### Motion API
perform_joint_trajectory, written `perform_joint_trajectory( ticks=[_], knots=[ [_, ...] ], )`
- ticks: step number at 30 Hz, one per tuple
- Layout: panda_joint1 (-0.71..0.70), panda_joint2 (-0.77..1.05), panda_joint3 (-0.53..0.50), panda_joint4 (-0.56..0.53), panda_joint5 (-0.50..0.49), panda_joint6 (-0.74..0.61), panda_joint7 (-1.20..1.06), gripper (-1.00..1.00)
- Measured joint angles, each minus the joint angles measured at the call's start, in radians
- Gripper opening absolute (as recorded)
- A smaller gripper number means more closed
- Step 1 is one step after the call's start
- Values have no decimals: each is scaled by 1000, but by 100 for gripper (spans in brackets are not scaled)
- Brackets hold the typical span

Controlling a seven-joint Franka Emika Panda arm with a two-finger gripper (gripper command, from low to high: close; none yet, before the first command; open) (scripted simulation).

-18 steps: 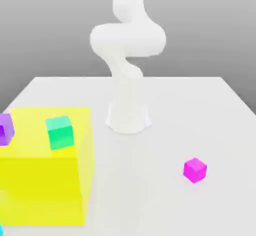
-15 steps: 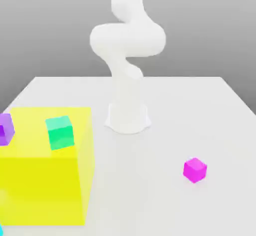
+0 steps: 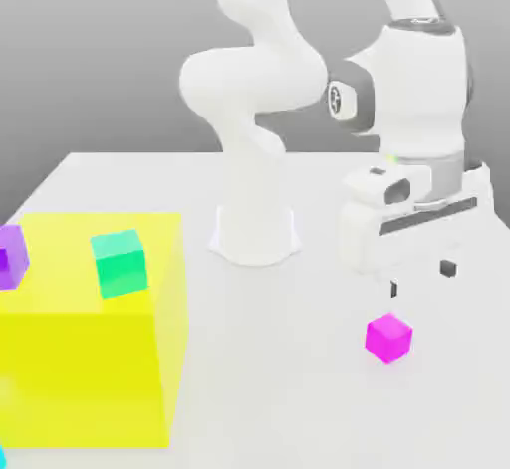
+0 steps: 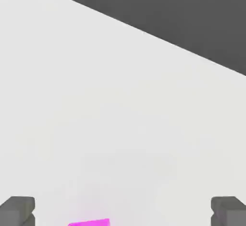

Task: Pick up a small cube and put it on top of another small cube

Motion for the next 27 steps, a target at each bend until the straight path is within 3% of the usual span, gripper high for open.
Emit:
perform_joint_trajectory(
  ticks=[3, 8, 9, 16, 23, 27],
  knots=[
    [26, 110, -24, -28, -115, 83, 81, 0],
    [129, 292, -155, 2, -243, 226, 175, 0],
    [151, 323, -177, 7, -245, 252, 178, -100],
    [157, 329, -183, 8, -250, 257, 183, -100],
    [85, 101, -70, -38, -98, 76, 71, -100],
    [3, 7, -133, 31, -45, -84, -74, -100]
  ],
)
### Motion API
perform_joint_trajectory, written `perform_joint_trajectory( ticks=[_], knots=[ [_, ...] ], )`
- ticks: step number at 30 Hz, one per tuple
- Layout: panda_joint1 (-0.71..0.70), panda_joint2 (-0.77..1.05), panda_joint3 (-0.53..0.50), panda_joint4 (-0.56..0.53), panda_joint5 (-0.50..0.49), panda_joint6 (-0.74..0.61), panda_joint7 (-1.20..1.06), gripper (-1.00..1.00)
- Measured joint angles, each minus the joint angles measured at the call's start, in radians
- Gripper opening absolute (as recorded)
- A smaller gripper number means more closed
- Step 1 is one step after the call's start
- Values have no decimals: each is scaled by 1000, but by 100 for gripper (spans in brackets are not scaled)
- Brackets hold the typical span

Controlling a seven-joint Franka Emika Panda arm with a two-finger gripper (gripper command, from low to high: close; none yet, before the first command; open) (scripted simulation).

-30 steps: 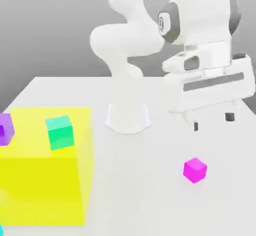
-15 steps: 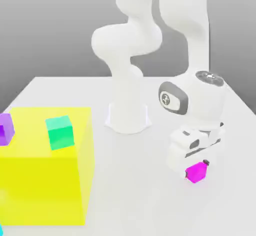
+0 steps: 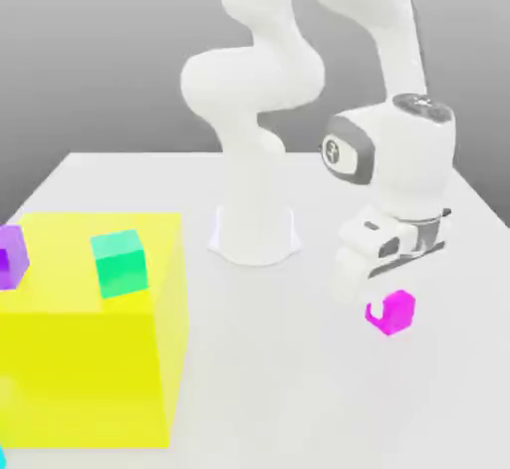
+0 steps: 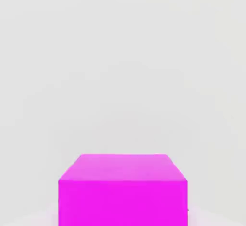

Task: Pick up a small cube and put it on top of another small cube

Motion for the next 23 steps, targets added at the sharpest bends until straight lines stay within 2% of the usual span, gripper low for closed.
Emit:
perform_joint_trajectory(
  ticks=[6, 15, 17, 20, 21, 23],
  knots=[
    [-124, -115, -130, 146, -18, -259, -196, -100],
    [-334, -286, -350, 368, -106, -647, -450, -100],
    [-362, -294, -382, 378, -118, -664, -484, -100],
    [-372, -252, -400, 321, -117, -566, -502, -100],
    [-373, -242, -403, 308, -116, -544, -504, 100],
    [-373, -242, -403, 308, -116, -544, -504, 100]
  ],
)
